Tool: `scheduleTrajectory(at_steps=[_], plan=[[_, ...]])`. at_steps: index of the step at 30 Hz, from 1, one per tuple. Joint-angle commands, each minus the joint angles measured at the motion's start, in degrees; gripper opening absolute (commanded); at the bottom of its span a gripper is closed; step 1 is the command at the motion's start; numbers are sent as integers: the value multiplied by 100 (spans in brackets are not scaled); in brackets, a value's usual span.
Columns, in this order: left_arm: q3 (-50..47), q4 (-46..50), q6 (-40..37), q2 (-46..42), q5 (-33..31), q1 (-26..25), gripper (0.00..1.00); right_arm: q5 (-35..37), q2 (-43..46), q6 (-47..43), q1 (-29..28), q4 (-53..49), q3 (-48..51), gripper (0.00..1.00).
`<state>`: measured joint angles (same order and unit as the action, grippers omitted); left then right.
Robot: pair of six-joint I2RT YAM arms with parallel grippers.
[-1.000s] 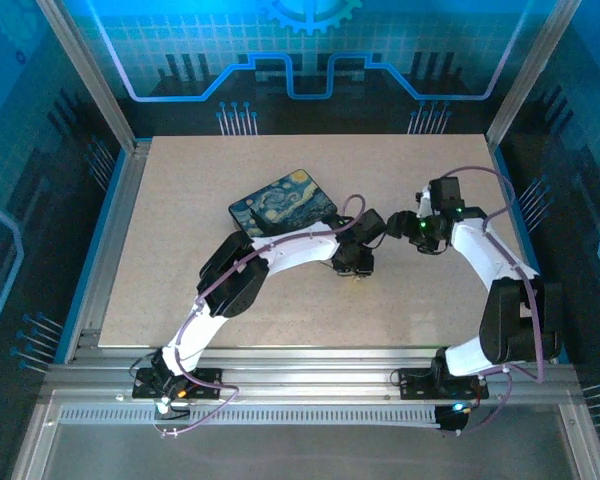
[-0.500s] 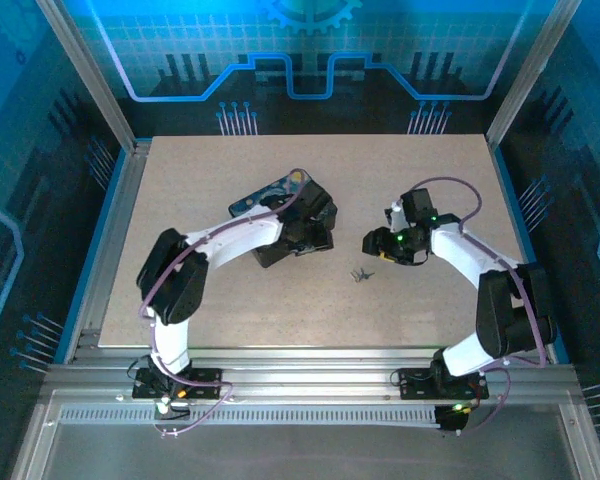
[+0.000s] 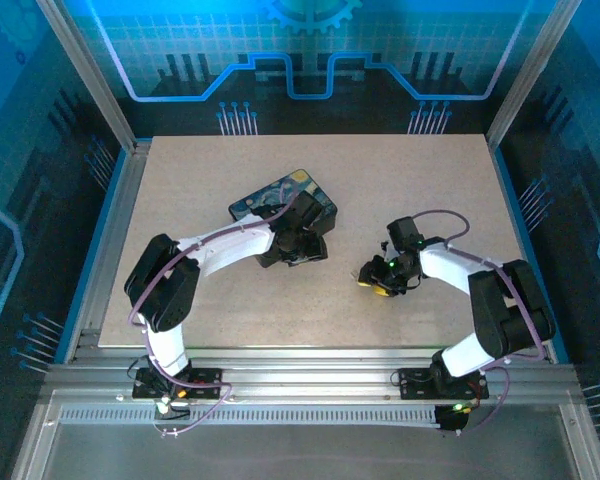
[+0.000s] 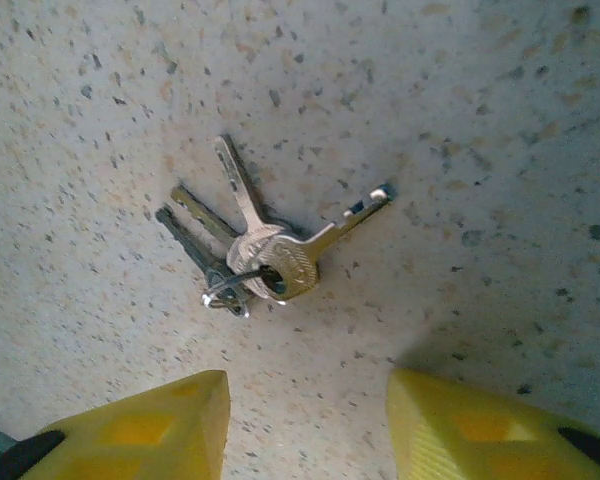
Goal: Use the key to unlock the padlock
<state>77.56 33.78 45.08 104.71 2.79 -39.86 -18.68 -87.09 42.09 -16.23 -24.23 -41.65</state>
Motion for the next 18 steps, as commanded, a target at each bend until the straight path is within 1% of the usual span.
scheduleTrajectory(at_steps=[1,7,16,18], plan=[[320,1,10,-12,168,-14,46,-8,95,627,-58,549,136,43],[247,10,-9,-66,130,-13,46,55,-184,940,-56,1008,201,37],[155,4,-39,-152,116,-16,46,282,-304,1166,-12,1305,311,25],[189,21,-68,-151,117,-16,46,287,-350,1123,-5,1331,313,24]])
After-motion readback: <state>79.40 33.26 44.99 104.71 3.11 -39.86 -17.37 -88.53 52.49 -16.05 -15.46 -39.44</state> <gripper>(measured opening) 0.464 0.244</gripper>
